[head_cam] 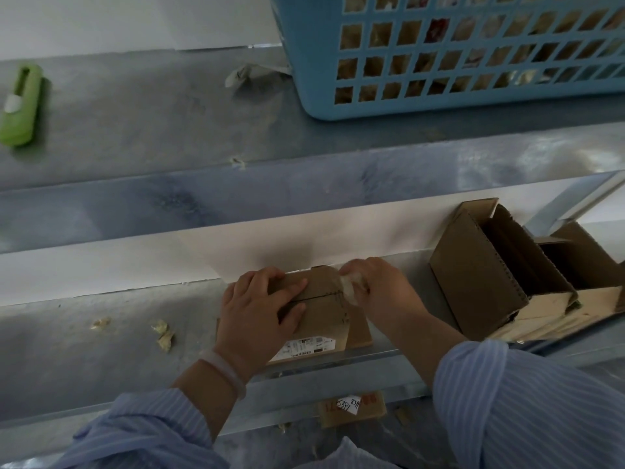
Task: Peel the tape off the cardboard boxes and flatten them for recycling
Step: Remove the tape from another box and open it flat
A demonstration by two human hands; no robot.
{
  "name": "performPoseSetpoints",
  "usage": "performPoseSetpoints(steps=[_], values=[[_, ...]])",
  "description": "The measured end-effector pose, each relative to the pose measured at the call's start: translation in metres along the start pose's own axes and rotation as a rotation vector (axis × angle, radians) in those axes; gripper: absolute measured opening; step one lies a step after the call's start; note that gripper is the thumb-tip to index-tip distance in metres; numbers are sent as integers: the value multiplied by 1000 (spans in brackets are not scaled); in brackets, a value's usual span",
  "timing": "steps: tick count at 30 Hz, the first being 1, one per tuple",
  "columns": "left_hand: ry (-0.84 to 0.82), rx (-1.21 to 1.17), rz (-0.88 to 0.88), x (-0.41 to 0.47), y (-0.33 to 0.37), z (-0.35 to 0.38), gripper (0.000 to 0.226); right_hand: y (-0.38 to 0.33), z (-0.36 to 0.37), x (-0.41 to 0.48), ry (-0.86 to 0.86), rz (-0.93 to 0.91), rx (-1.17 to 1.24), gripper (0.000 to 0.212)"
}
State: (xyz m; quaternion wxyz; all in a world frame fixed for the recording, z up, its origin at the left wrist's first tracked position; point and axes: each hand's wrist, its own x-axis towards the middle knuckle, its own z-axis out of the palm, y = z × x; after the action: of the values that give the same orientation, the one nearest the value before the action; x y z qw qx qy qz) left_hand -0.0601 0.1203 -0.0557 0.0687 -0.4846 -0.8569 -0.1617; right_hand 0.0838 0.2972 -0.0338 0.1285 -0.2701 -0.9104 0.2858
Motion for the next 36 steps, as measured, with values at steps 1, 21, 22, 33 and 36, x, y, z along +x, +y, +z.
performPoseSetpoints(steps=[1, 21, 22, 33, 36], values=[[-4, 6, 1, 0, 0, 0, 43, 2, 3, -2, -24, -42, -46, 36], [-28, -2, 5, 0, 0, -3, 44, 14, -3, 5, -134, 308, 399, 13], [-26, 0, 7, 0, 0, -3, 44, 13, -5, 7, -112, 265, 307, 16], [-29, -16, 4, 1, -1, -1, 41, 10, 13, 17, 140, -3, -56, 18], [-22, -15, 5, 1, -2, 0, 41, 7, 20, 22, 210, -56, -115, 19]])
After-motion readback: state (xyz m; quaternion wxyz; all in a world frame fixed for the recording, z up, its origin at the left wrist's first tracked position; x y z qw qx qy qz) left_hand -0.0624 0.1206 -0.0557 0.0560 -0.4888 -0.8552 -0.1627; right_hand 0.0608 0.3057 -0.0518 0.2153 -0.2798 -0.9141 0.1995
